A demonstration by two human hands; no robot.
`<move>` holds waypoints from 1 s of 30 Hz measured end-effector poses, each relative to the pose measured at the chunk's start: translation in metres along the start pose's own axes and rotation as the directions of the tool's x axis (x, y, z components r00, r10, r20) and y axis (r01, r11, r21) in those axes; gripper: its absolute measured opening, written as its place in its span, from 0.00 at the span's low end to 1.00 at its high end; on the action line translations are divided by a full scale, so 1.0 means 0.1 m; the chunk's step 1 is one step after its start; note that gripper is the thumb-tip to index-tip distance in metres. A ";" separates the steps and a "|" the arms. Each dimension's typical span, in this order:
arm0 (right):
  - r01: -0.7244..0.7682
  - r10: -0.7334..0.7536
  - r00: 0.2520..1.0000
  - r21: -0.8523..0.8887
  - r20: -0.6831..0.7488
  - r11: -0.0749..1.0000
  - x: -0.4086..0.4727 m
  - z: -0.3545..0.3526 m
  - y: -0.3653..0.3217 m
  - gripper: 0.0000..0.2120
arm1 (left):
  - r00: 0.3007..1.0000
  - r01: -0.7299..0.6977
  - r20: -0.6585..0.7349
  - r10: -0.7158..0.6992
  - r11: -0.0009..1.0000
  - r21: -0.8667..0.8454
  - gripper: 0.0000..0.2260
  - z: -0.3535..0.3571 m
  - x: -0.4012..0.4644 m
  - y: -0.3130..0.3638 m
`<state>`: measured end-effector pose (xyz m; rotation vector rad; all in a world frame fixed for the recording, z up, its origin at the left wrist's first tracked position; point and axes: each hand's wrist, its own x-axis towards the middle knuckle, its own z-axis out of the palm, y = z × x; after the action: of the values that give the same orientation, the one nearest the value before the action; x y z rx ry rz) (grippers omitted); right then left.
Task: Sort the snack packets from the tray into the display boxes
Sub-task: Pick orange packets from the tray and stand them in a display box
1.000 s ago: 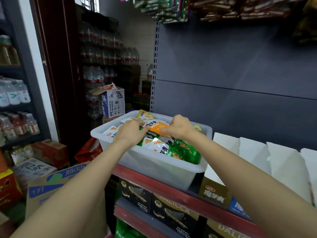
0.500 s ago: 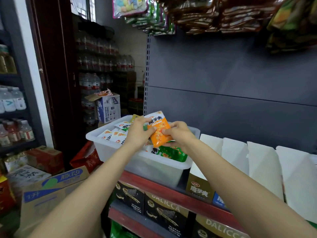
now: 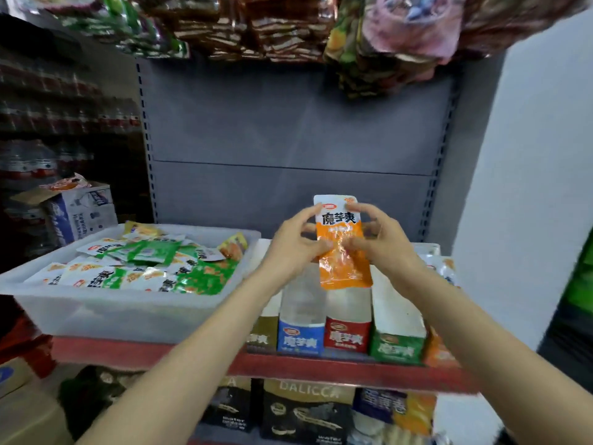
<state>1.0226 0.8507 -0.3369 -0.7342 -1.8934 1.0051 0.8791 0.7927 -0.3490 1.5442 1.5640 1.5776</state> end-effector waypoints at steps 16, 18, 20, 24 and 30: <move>-0.070 0.014 0.982 -0.299 -0.188 0.952 -0.44 -1.36 0.74 0.37 | 0.958 -0.193 0.263 0.117 0.940 0.283 0.39 1.66 0.13 0.14; -0.081 0.024 0.985 -0.333 -0.171 0.939 -0.48 -1.36 0.79 0.37 | 0.959 -0.197 0.262 0.110 0.922 0.333 0.39 1.69 0.10 0.10; -0.078 0.021 0.989 -0.383 -0.148 0.920 -0.51 -1.35 0.83 0.38 | 0.963 -0.179 0.253 0.089 0.916 0.360 0.40 1.72 0.08 0.06; -0.084 0.027 0.990 -0.428 -0.138 0.900 -0.51 -1.32 0.85 0.38 | 0.976 -0.126 0.214 0.039 0.905 0.405 0.41 1.77 0.07 0.04; -0.059 -0.004 0.992 -0.485 -0.128 0.872 -0.47 -1.29 0.87 0.39 | 0.990 -0.118 0.123 0.066 0.869 0.481 0.38 1.78 0.10 0.07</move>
<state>1.1673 0.9039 -0.3897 -1.0904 -2.0489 0.4723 1.0350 0.8711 -0.3843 1.9504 1.9561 1.1716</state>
